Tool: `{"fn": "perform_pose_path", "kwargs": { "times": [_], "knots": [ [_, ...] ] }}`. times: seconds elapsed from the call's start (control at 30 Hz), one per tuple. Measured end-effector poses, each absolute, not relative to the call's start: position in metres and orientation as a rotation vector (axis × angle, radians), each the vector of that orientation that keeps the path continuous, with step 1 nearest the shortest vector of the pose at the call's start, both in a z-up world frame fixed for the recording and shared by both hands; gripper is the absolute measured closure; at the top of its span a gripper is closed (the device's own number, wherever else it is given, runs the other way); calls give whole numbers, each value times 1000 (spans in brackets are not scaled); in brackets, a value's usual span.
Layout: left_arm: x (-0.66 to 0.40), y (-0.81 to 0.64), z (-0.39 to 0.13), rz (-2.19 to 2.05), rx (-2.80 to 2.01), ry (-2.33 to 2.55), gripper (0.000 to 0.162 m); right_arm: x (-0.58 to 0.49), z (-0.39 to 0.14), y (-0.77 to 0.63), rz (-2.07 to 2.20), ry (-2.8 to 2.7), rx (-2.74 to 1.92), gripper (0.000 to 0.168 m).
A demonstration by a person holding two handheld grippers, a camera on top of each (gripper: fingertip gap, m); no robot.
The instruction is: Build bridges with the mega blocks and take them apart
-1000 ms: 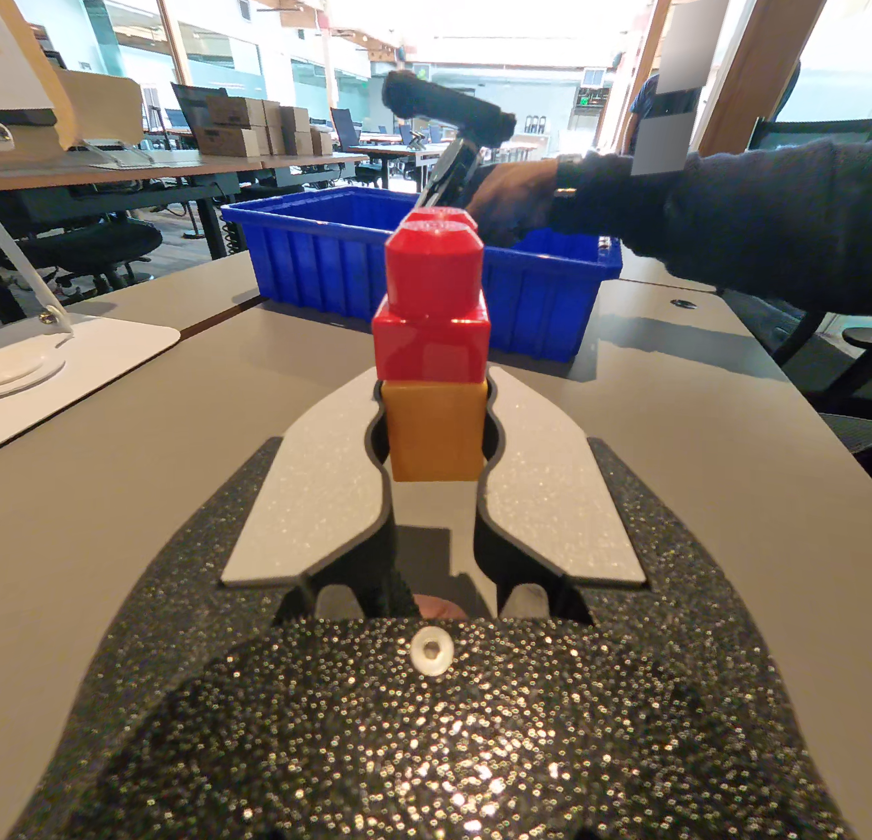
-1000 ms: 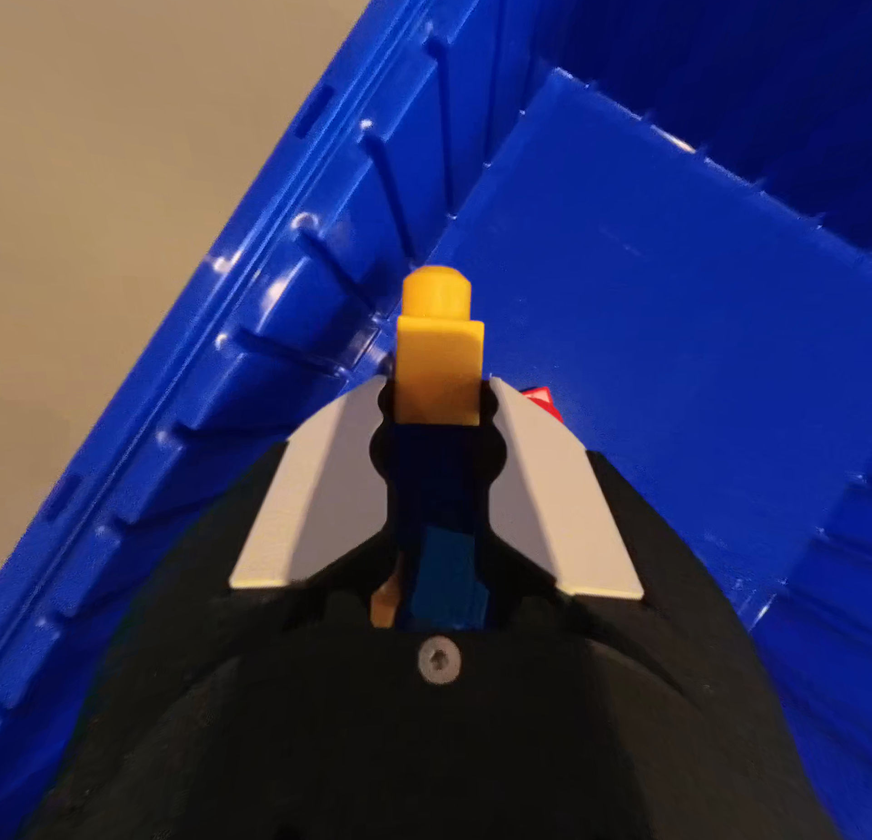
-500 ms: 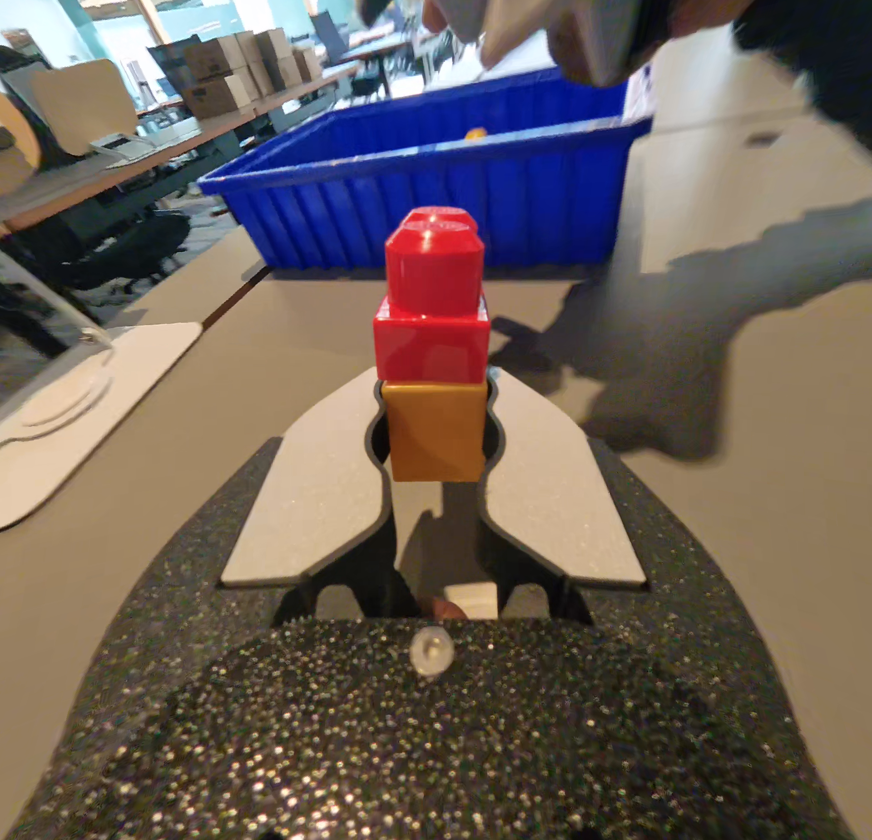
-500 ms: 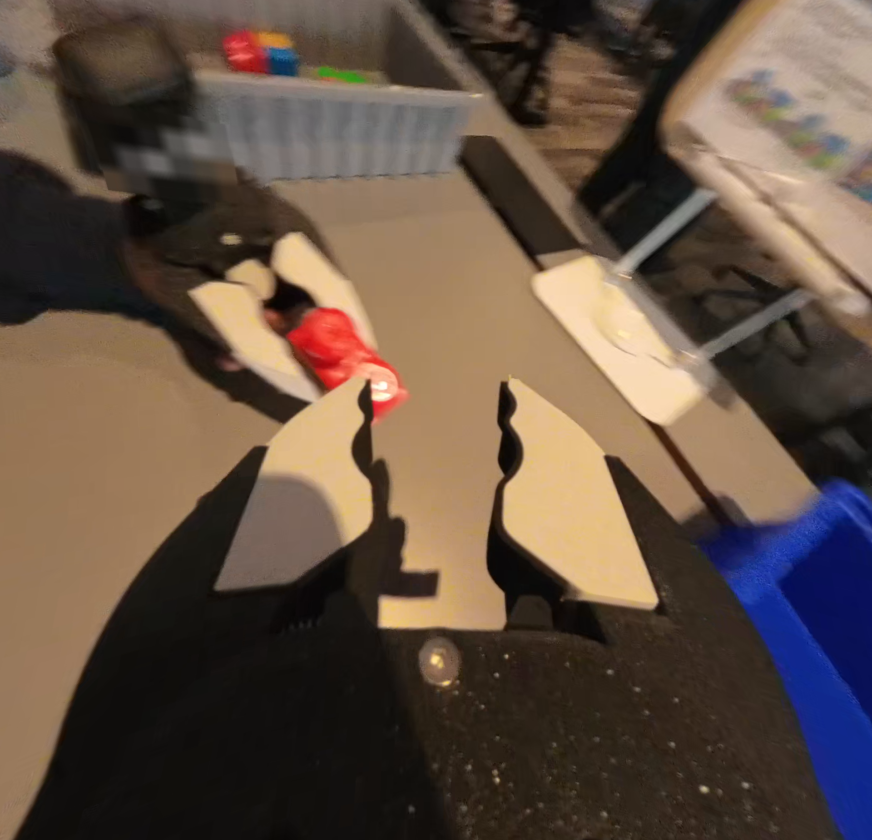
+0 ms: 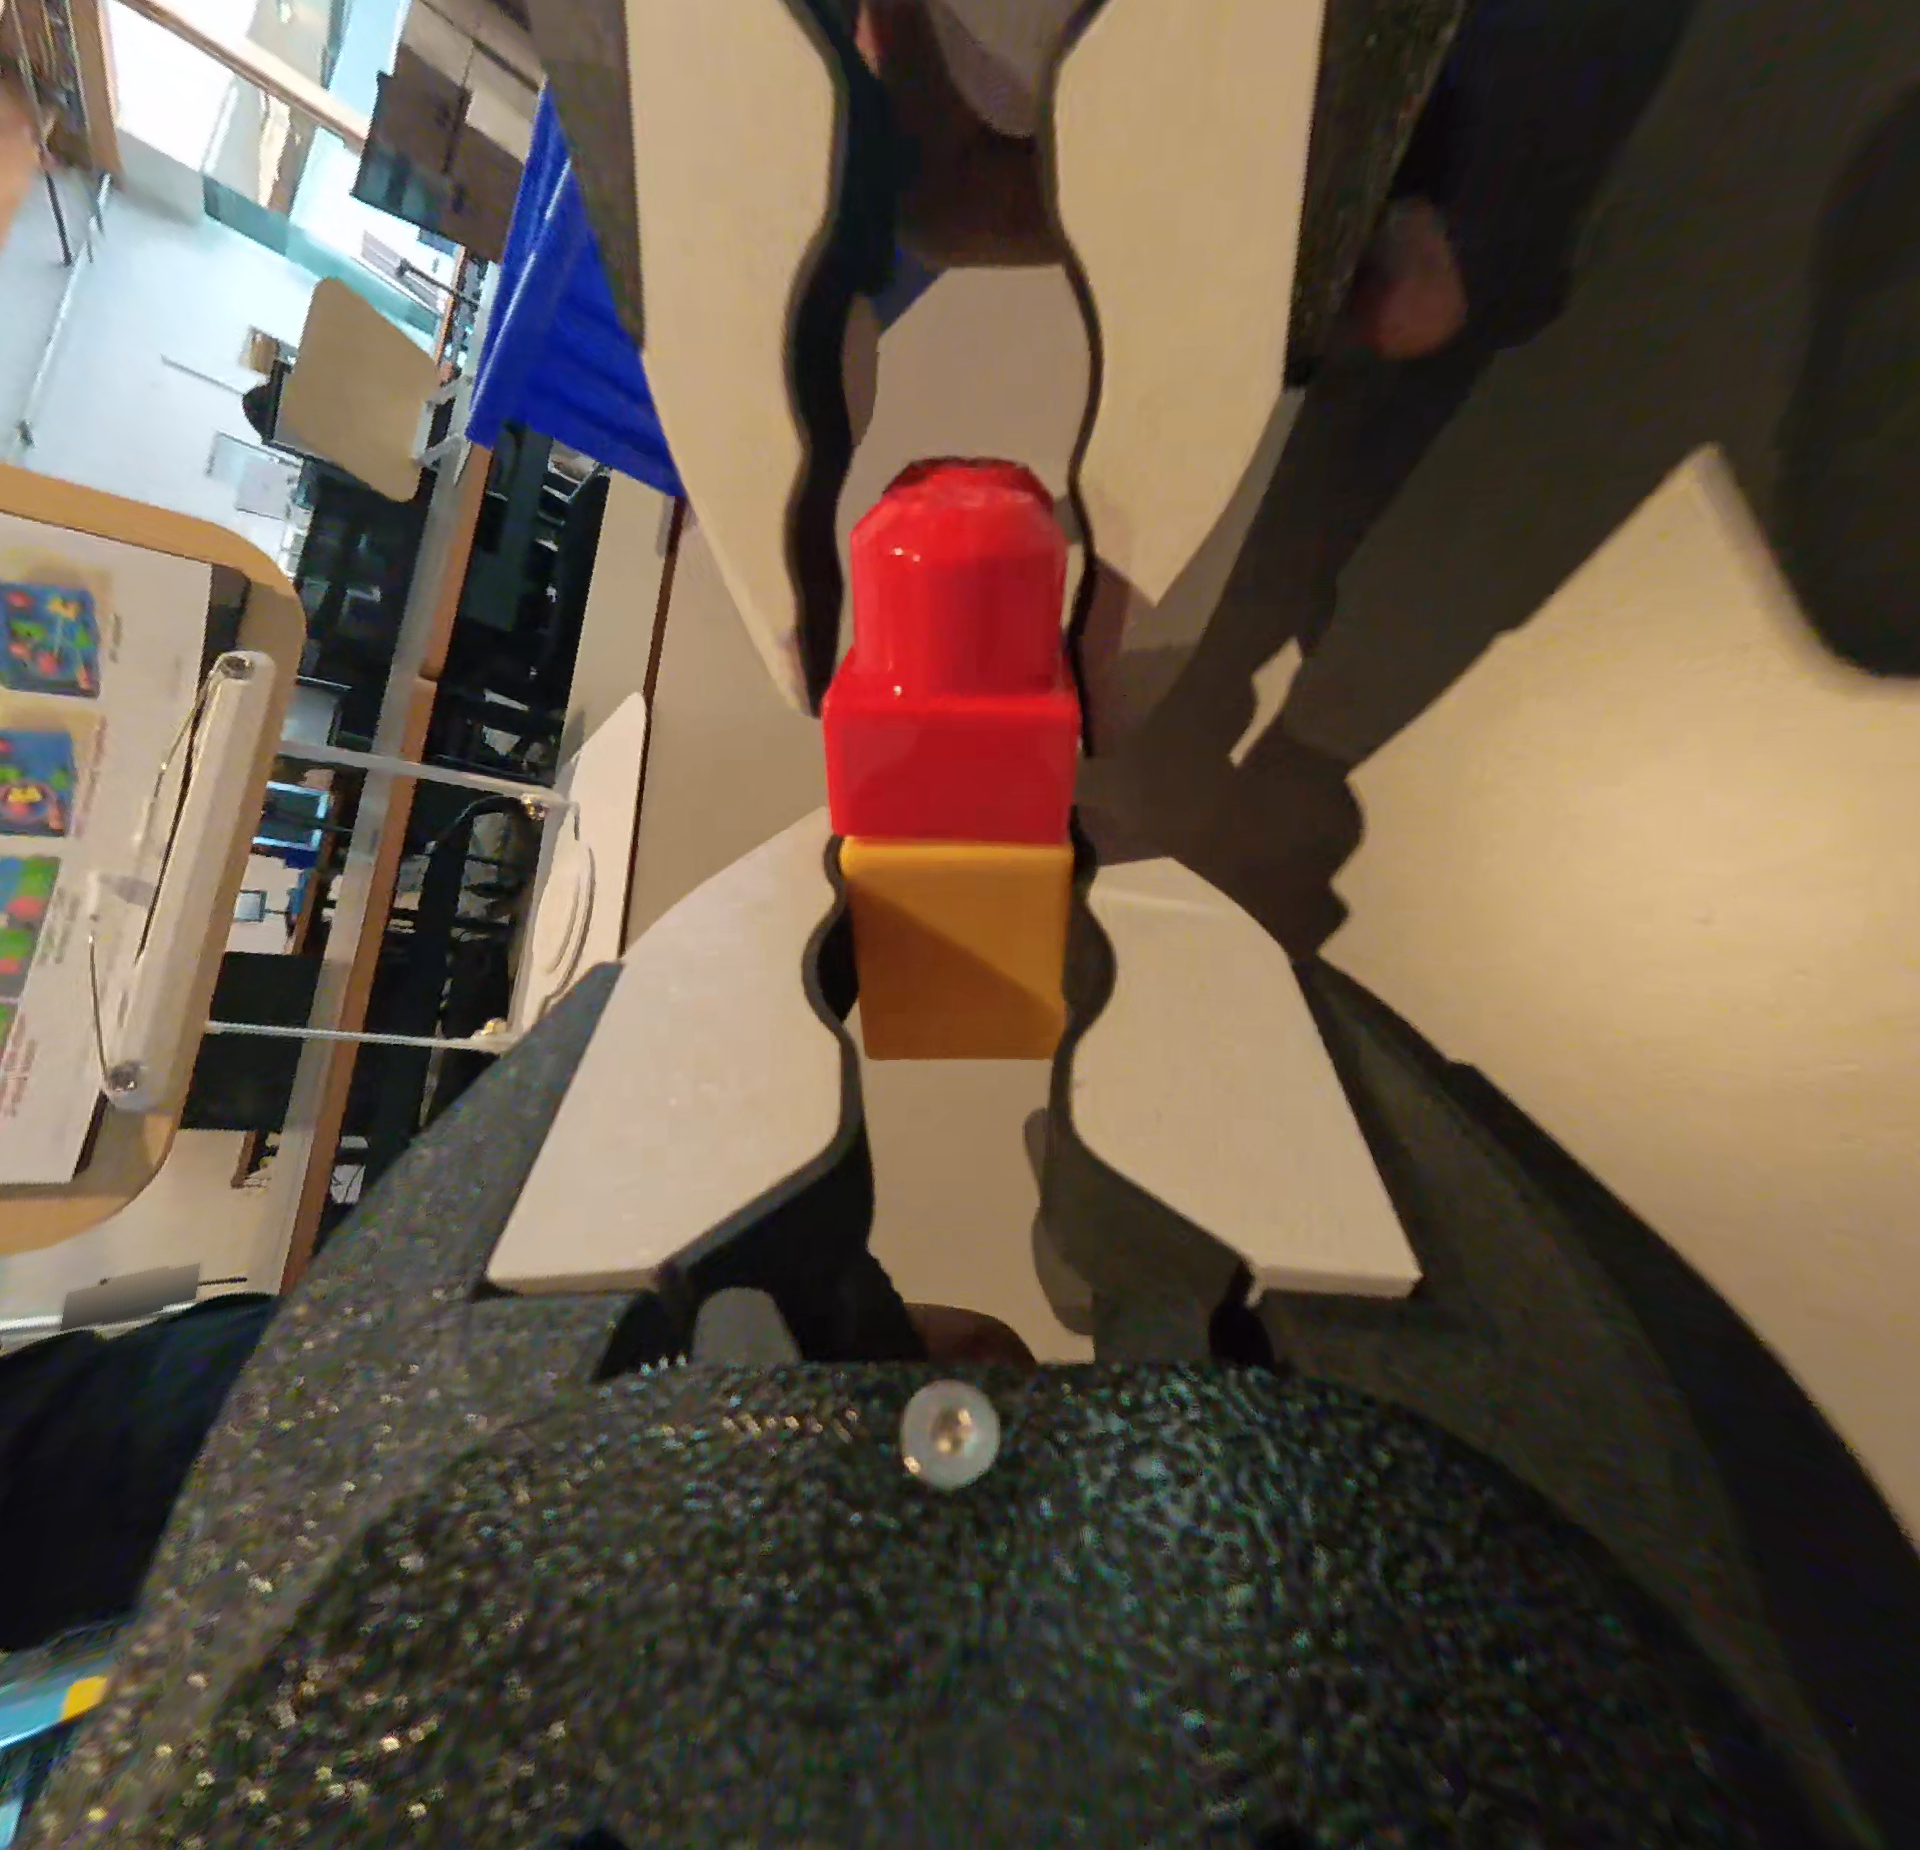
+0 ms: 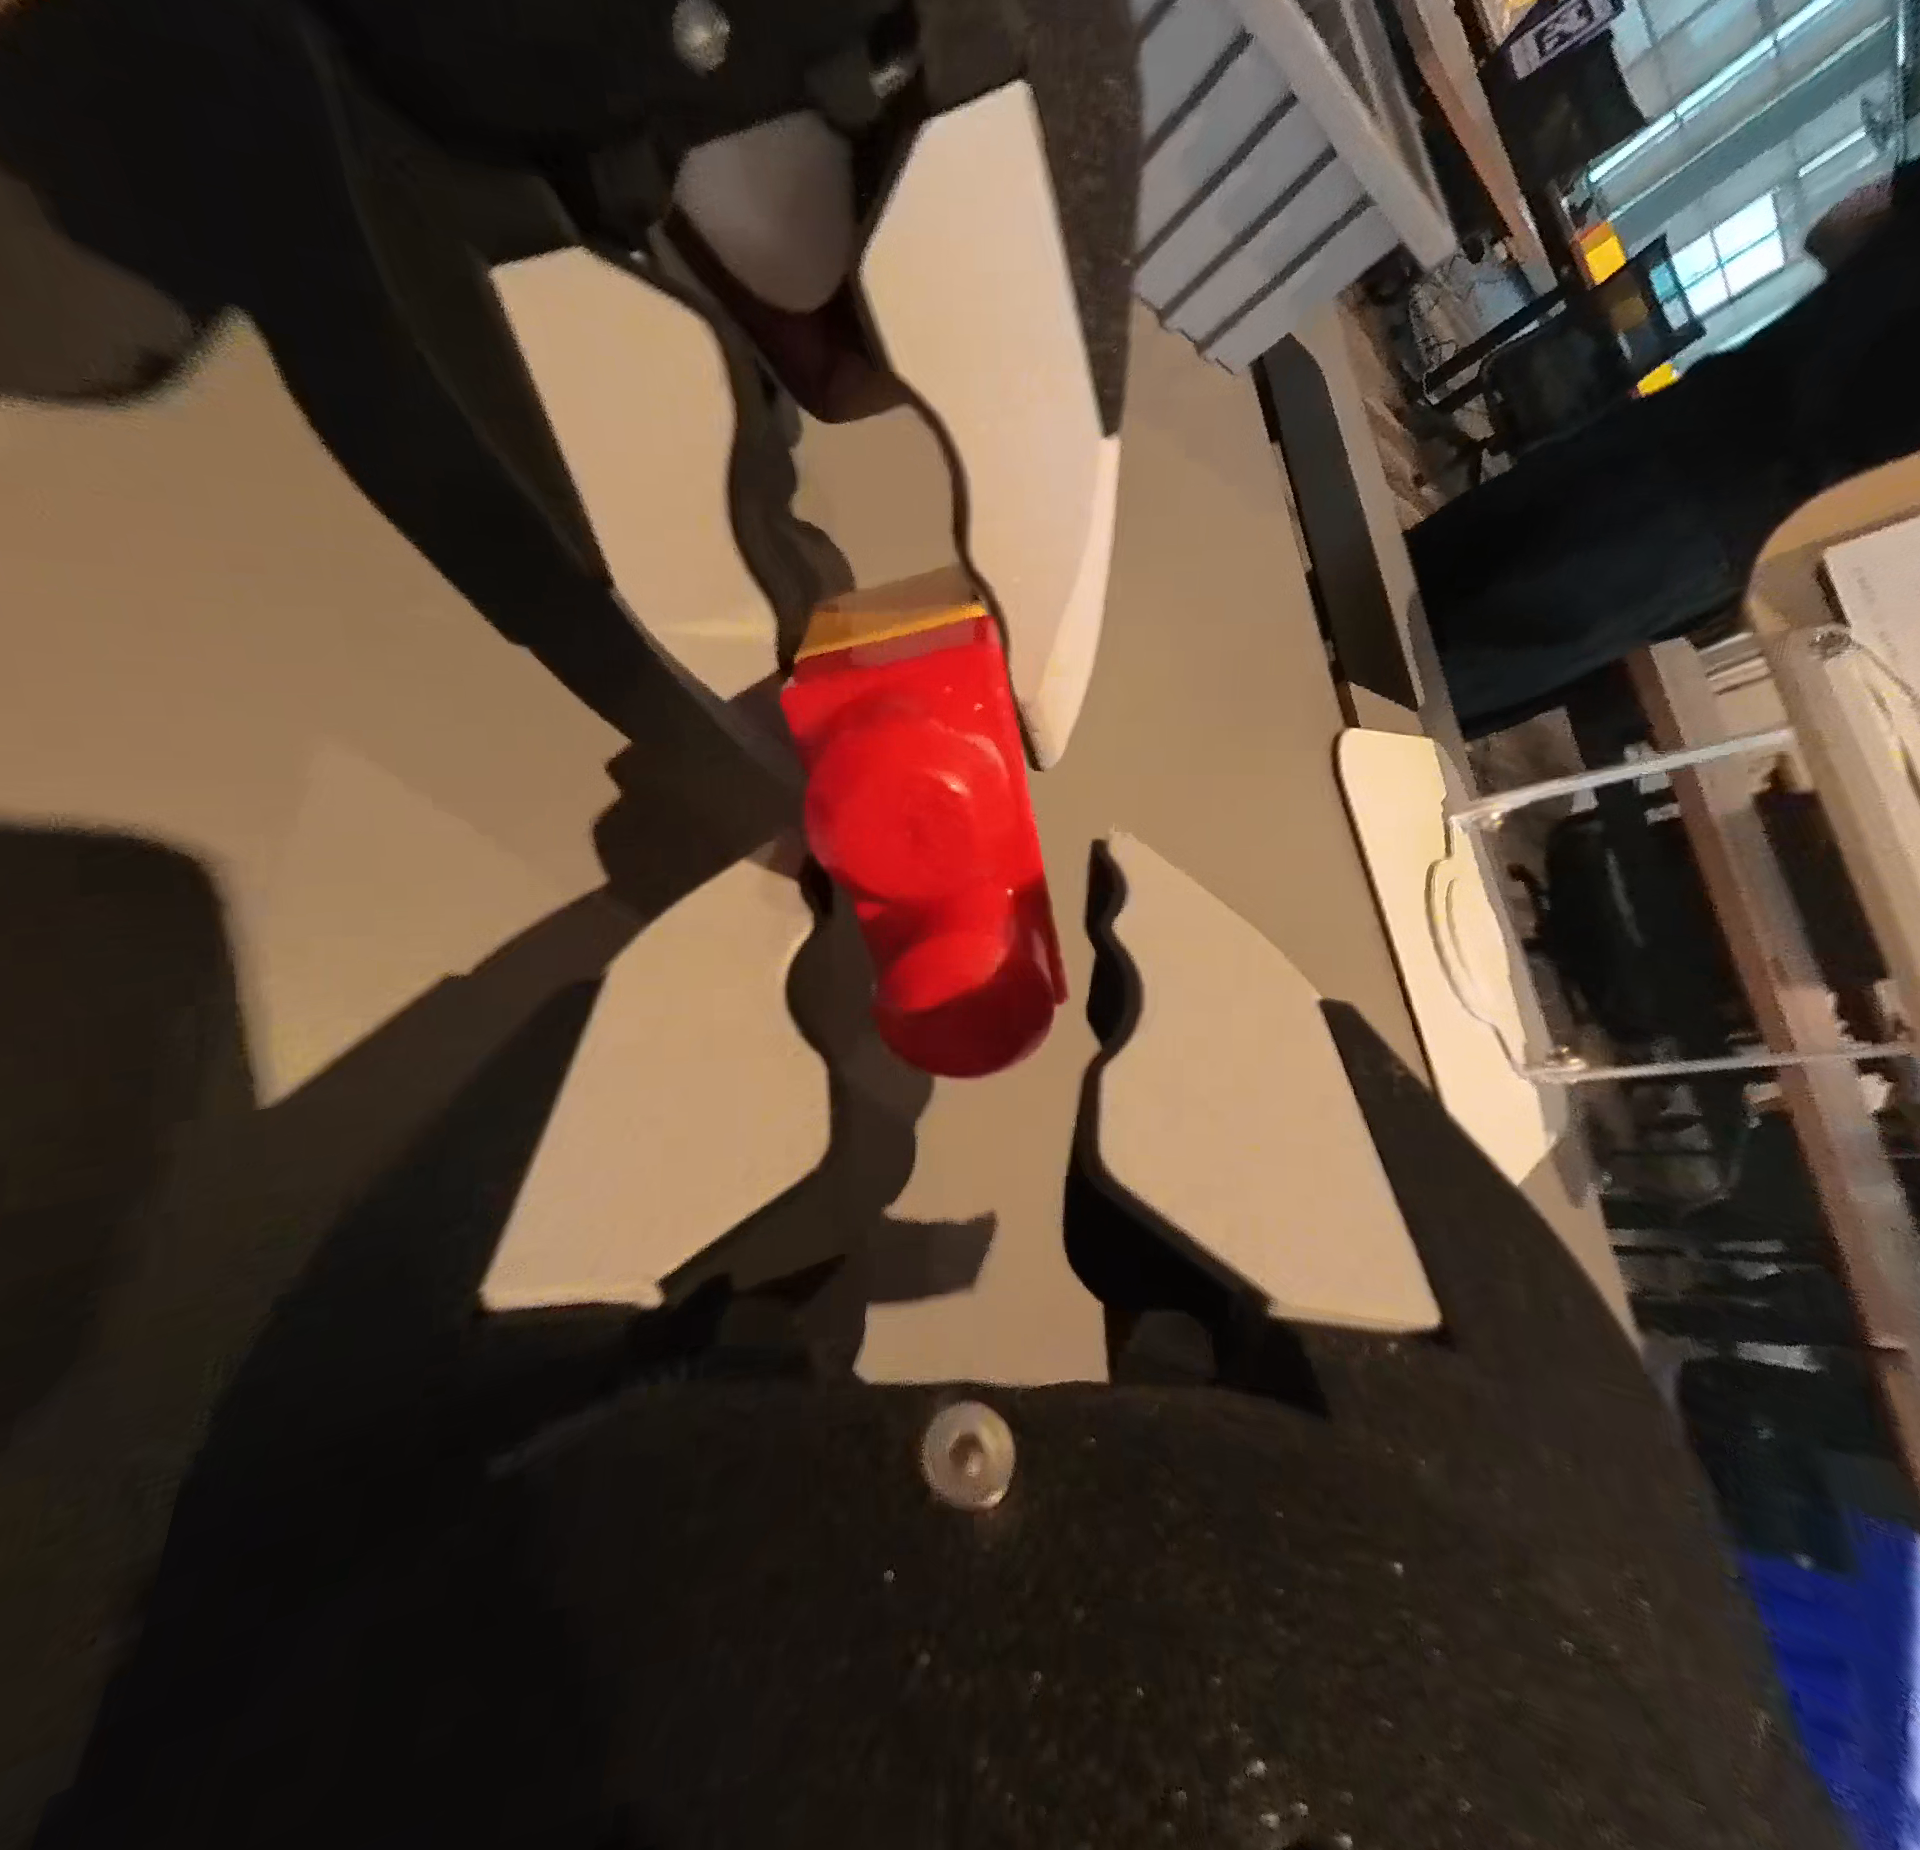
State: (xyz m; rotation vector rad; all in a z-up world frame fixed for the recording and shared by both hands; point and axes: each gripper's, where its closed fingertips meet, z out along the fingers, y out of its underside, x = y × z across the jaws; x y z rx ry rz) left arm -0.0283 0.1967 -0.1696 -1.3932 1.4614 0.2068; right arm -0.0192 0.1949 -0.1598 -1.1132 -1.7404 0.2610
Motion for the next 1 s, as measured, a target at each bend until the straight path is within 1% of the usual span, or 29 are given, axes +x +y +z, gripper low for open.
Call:
{"fn": "perform_pose_path", "kwargs": {
  "times": [0.03,0.23,0.37,0.53,0.63,0.73,0.8,0.87,0.93,1.0],
  "knots": [
    [-28,197,-170,208,-1392,1465,126,-19,-162,193,243,-1758,-1092,127],
    [-29,200,-172,276,-1388,1468,126,-19,-169,194,238,-1760,-1150,129],
    [-33,207,-158,332,-1373,1382,126,-22,-159,195,408,-1676,-1284,130],
    [-43,219,-139,507,-1340,1264,126,-24,-143,195,674,-1519,-1452,132],
    [-61,229,-131,610,-1367,1171,126,-20,-122,195,916,-1372,-1520,132],
    [-65,232,-128,518,-1418,1093,126,-14,-99,191,1001,-1302,-1474,131],
    [-58,230,-131,457,-1420,1097,126,-11,-78,185,933,-1299,-1398,131],
    [-50,229,-137,394,-1438,1101,126,-2,-45,180,846,-1279,-1303,131],
    [-42,227,-141,348,-1437,1115,127,20,-9,190,690,-1226,-1236,131],
    [-39,227,-145,332,-1443,1126,127,56,12,221,504,-1159,-1271,131]
  ]
}}
